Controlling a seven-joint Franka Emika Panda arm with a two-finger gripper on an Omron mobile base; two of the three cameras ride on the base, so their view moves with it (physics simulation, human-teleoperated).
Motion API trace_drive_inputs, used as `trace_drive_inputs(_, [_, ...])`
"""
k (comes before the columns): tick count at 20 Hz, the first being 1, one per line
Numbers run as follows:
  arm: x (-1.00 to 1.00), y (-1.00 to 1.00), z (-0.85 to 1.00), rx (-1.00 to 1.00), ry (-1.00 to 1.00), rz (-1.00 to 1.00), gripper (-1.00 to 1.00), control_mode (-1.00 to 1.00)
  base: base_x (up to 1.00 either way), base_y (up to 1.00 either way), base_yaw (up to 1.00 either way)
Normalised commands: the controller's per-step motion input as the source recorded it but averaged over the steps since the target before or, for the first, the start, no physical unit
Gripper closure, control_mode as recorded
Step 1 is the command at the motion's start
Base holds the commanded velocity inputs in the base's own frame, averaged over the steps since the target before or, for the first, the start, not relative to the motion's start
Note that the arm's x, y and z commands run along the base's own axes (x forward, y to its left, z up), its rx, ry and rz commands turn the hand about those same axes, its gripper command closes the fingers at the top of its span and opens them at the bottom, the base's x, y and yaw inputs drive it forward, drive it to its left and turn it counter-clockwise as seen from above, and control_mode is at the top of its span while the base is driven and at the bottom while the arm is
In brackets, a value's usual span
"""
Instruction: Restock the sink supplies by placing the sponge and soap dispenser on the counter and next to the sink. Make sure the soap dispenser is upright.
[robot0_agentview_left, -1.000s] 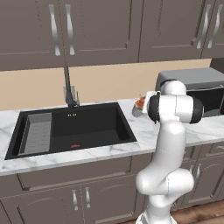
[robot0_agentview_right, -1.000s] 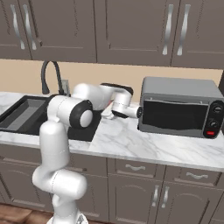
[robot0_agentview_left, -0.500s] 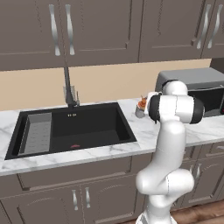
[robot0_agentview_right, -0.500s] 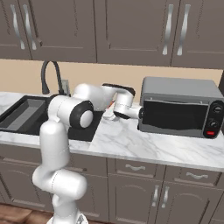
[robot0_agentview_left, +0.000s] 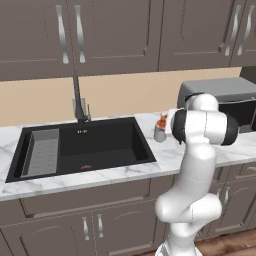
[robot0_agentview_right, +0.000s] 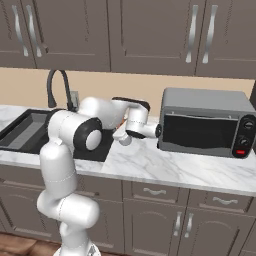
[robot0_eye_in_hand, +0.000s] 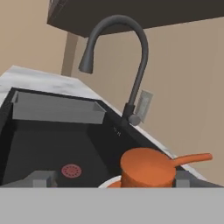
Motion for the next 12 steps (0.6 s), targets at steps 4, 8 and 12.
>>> trace_drive_inputs(4, [-0.13,0.25,-0.01,-0.05,0.05,0.0,-1.0,-1.0,0.0,0.0,0.0])
trace_drive_inputs(8, [-0.01,0.0,-0.06,-0.04,0.0,-0.01,-1.0,-1.0,0.0,0.0,0.0])
trace_drive_inputs(12, [0.0,-0.12,0.0,-0.03,0.0,0.0,-1.0,-1.0,0.0,0.0,0.0])
